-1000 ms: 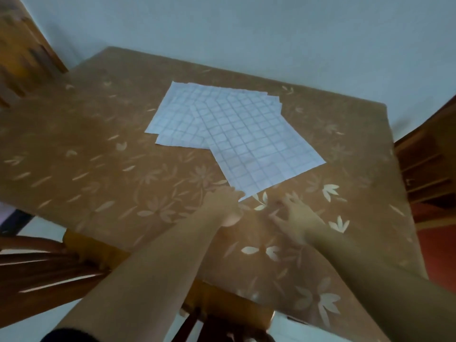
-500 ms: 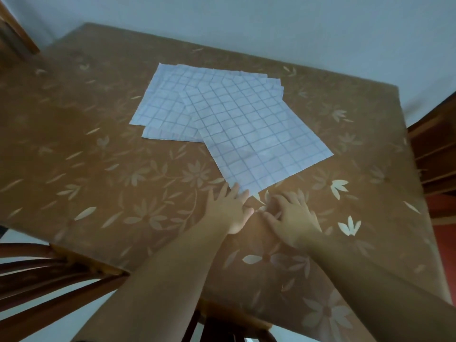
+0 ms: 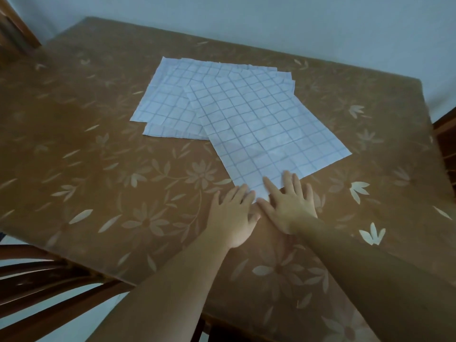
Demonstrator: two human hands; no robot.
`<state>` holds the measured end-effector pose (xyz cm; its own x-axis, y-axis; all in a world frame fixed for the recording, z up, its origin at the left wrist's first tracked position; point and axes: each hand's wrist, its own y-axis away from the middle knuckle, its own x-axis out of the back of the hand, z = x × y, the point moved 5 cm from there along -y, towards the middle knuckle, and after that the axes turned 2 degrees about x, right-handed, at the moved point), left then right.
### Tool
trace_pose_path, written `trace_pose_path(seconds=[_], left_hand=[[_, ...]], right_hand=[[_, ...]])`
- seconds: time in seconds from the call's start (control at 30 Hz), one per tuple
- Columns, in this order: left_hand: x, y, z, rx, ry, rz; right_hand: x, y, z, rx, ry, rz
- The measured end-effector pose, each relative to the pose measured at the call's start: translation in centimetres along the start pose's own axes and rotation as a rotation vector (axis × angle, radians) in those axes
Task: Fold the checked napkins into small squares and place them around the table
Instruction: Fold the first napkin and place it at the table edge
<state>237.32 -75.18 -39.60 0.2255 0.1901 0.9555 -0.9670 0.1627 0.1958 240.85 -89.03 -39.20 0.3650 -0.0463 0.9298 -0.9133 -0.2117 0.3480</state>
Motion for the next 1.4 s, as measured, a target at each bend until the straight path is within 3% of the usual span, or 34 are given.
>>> trace_pose_path(seconds=[0.1, 0.27, 0.43, 0.6, 0.77, 1.03, 1.2, 1.4], left_hand=[[0.8, -1.5, -0.6, 0.041, 0.047, 0.086], [-0.5, -3.8, -1.8, 0.176, 0.118, -0.021], [-0.4, -3.1, -1.5, 0.159, 0.144, 0.127], [1.0, -2.3, -1.7, 0.122, 0.224, 0.309], [2.7, -0.5, -1.0, 0.131, 0.345, 0.283], [10.2, 5.9, 1.4, 0.055, 0.586, 0.278], [17.3, 11.4, 4.0, 0.004, 0.513, 0.349], [23.0, 18.5, 6.7, 0.053, 0.676, 0.370]], right_hand=[[-0.3, -0.7, 0.2, -0.013, -0.003, 0.000], [-0.4, -0.4, -0.2, 0.011, 0.001, 0.038], [-0.1, 0.4, -0.2, 0.027, -0.058, 0.054], [1.6, 2.8, -0.8, 0.109, -0.183, 0.224], [4.4, 4.9, -0.7, 0.234, -0.246, 0.419], [8.9, 8.8, 0.3, 0.174, -0.138, 0.410], [13.5, 13.6, 0.0, 0.260, -0.177, 0.520], [19.7, 20.5, 0.2, 0.328, -0.199, 0.399]])
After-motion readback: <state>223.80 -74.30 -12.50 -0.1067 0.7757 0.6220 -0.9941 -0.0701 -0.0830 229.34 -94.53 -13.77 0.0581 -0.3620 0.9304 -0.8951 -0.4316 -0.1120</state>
